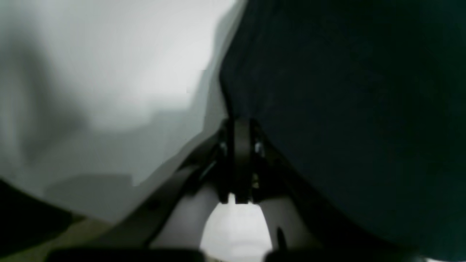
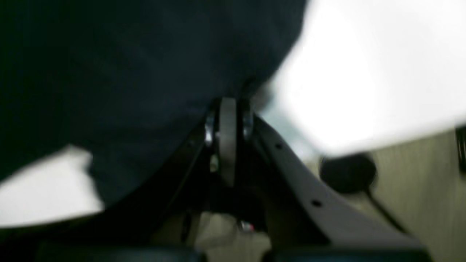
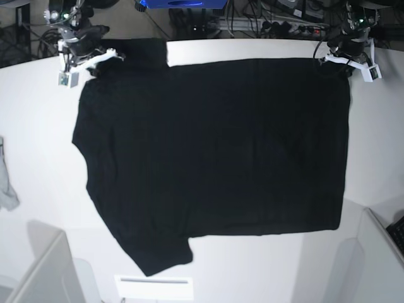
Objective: Fold the T-shirt properly
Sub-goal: 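Lift the shoulder corners and drag the shirt toward the robot, then lay the shoulder edge down and pull it taut with both grippers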
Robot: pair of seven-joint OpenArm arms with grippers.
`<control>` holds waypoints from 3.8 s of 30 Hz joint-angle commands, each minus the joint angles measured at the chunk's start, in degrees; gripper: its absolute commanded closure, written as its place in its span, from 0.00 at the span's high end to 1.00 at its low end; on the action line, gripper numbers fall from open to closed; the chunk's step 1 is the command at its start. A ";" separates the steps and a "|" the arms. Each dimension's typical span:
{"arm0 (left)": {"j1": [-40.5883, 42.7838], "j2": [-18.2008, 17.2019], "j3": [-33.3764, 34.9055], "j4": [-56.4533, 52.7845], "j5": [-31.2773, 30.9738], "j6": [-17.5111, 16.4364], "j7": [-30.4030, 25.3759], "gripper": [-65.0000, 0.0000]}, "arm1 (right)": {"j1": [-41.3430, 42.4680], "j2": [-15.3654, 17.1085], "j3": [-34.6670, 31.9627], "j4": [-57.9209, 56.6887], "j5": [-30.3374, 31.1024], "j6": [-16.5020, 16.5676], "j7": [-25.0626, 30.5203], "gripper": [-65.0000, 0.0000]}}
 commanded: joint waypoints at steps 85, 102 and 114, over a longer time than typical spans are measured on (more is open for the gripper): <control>-36.48 -1.49 -0.51 -12.79 4.20 3.59 18.46 0.00 | 51.29 6.20 -6.79 -39.57 -0.65 0.12 -2.00 0.00; -36.65 -1.40 -3.58 -8.92 3.76 3.51 18.55 0.82 | 49.35 5.85 -2.39 -36.41 -0.48 -1.20 -1.92 0.41; -23.64 9.41 -17.04 -0.48 3.67 -8.36 18.55 0.99 | 32.39 -4.78 7.98 -11.70 -0.04 -13.33 -1.92 0.62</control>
